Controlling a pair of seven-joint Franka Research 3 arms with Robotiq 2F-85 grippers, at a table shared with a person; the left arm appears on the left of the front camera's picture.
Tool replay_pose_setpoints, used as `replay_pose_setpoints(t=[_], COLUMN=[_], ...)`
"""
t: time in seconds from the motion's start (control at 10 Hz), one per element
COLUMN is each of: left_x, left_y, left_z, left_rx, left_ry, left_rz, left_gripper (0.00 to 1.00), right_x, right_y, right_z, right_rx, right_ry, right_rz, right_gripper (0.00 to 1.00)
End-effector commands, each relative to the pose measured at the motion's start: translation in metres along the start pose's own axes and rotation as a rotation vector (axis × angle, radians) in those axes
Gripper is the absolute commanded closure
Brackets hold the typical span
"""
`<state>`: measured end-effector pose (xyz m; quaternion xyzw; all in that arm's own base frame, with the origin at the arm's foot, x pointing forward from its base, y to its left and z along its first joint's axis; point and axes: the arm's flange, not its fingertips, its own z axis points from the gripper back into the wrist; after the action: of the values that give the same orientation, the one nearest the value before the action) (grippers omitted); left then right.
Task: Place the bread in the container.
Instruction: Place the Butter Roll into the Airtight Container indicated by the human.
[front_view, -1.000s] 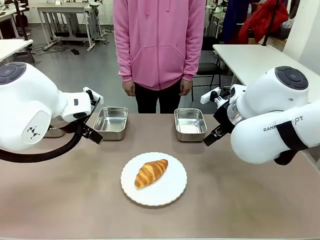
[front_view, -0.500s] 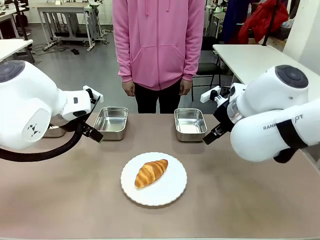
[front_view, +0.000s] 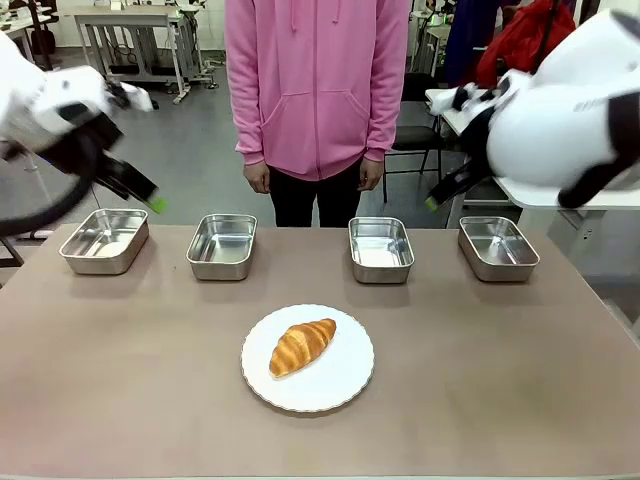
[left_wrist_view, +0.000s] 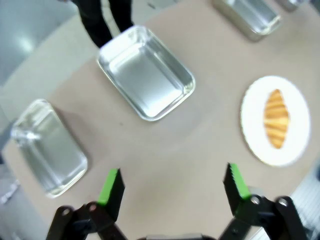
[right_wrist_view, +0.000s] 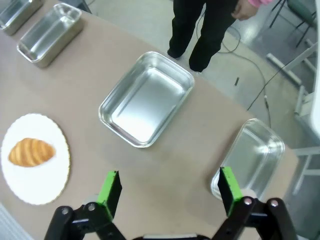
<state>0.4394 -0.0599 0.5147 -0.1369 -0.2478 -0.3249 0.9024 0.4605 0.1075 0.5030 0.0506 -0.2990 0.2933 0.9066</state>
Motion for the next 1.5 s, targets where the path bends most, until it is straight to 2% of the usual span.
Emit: replay_pose_setpoints(t=[0.0, 0.2, 0.3, 0.5, 0.6, 0.7, 1.1, 1.3, 1.4], left_x=[-0.013, -0.038, -0.058, -0.078, -0.083, -0.084, -0.087, -0.106, -0.115], left_y=[0.047, 0.088, 0.109, 0.13, 0.128, 0.117, 0.122, 0.139, 0.146], left_z=[0.027, 0.06, 0.069, 0.082, 0.086, 0.085, 0.085, 0.099, 0.111], left_rx=[-0.105, -0.232, -0.311, -0.294, -0.218, -0.269, -0.255, -0.274, -0.296], left_ry=[0.025, -0.017, -0.06, -0.127, -0.148, -0.098, -0.086, -0.172, -0.222], left_rz=[-0.056, -0.19, -0.286, -0.344, -0.359, -0.312, -0.332, -0.28, -0.297], left_gripper=[0.0, 0.0, 0.0, 0.0, 0.0, 0.0, 0.0, 0.0, 0.0], right_x=[-0.012, -0.037, -0.057, -0.074, -0.075, -0.079, -0.079, -0.094, -0.103], right_y=[-0.06, -0.112, -0.136, -0.158, -0.159, -0.143, -0.146, -0.168, -0.179], right_z=[0.017, 0.024, 0.024, 0.029, 0.029, 0.038, 0.037, 0.053, 0.057], right_rx=[0.113, 0.202, 0.269, 0.308, 0.331, 0.262, 0.279, 0.324, 0.334], right_ry=[-0.025, -0.076, -0.141, -0.197, -0.208, -0.183, -0.172, -0.272, -0.298], right_rz=[0.047, 0.127, 0.148, 0.136, 0.092, 0.133, 0.132, 0.126, 0.104], right_gripper=[0.0, 0.0, 0.0, 0.0, 0.0, 0.0, 0.0, 0.0, 0.0])
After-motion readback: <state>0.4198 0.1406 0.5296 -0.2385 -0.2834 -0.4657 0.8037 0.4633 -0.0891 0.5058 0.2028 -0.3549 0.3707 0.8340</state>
